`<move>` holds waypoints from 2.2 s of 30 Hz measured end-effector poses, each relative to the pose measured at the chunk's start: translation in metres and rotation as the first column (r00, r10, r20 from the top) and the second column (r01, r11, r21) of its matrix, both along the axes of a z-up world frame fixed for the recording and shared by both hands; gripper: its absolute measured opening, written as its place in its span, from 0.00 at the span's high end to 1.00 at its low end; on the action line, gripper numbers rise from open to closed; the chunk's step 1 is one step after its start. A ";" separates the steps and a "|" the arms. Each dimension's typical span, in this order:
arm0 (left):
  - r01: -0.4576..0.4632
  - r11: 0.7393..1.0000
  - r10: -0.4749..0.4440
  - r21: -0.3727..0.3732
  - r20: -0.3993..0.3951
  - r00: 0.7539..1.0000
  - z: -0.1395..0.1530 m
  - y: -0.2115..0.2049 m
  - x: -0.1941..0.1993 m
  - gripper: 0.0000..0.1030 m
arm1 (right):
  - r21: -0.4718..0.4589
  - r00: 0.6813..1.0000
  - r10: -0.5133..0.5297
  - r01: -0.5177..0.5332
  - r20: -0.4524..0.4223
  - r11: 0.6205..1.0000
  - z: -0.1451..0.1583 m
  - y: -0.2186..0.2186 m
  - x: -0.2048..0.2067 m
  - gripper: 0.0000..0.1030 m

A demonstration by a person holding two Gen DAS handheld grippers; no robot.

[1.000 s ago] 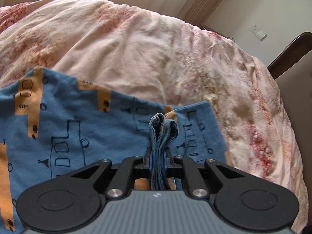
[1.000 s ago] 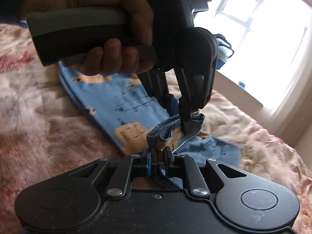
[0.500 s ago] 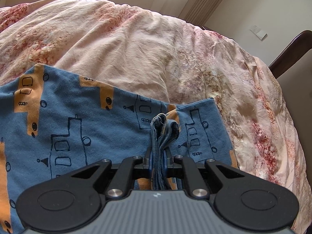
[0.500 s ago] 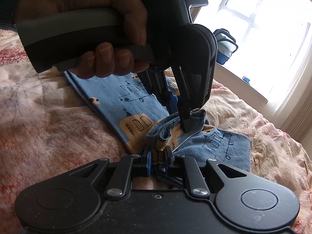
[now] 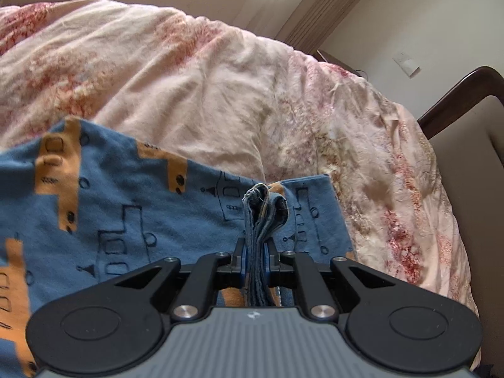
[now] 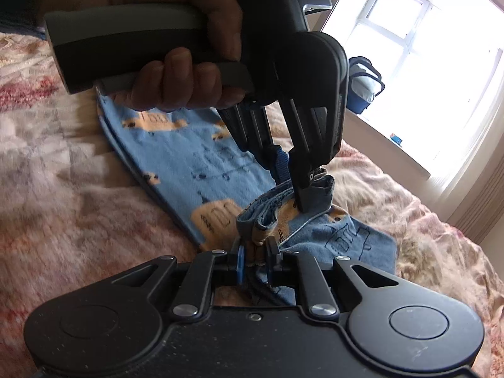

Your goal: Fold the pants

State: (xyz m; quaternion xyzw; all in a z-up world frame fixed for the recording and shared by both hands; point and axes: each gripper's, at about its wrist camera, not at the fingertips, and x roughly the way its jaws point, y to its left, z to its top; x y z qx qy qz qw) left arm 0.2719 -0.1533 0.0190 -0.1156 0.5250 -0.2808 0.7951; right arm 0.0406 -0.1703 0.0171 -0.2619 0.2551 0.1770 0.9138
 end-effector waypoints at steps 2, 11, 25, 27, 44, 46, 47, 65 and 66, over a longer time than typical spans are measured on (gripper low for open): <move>-0.003 1.000 0.003 -0.002 -0.001 1.000 0.005 0.009 0.001 0.89 | 0.008 1.000 0.012 -0.012 0.006 1.000 0.005 0.004 0.001 0.86; -0.058 0.997 0.057 0.046 0.017 0.998 0.025 0.078 0.004 0.89 | 0.071 0.988 0.156 -0.157 0.019 0.985 0.025 0.049 0.013 0.86; -0.146 0.983 0.148 0.116 -0.012 0.989 -0.016 0.142 0.002 0.77 | 0.020 0.938 0.344 -0.343 -0.040 0.939 -0.010 0.110 0.026 0.85; -0.167 0.981 0.168 0.094 -0.011 0.986 -0.015 0.146 0.000 0.65 | 0.032 0.942 0.335 -0.335 -0.019 0.942 -0.009 0.107 0.022 0.80; -0.460 0.824 0.253 0.330 0.513 0.820 -0.033 0.084 -0.046 0.07 | -0.085 0.967 -0.101 0.124 0.234 0.989 -0.013 0.004 0.112 0.03; -0.476 0.804 0.239 0.355 0.540 0.807 -0.038 0.084 -0.045 0.02 | -0.148 0.968 -0.051 0.089 0.246 0.985 -0.023 0.013 0.116 0.03; -0.487 0.804 0.255 0.341 0.543 0.800 -0.040 0.085 -0.045 0.02 | -0.159 0.966 -0.052 0.094 0.252 0.983 -0.027 0.013 0.119 0.02; -0.493 0.803 0.240 0.335 0.574 0.782 -0.042 0.093 -0.105 0.00 | -0.112 0.969 -0.103 0.131 0.226 0.985 -0.023 -0.001 0.034 0.01; -0.497 0.808 0.248 0.316 0.584 0.773 -0.042 0.095 -0.107 0.00 | -0.147 0.968 -0.095 0.131 0.233 0.980 -0.030 -0.001 0.031 0.01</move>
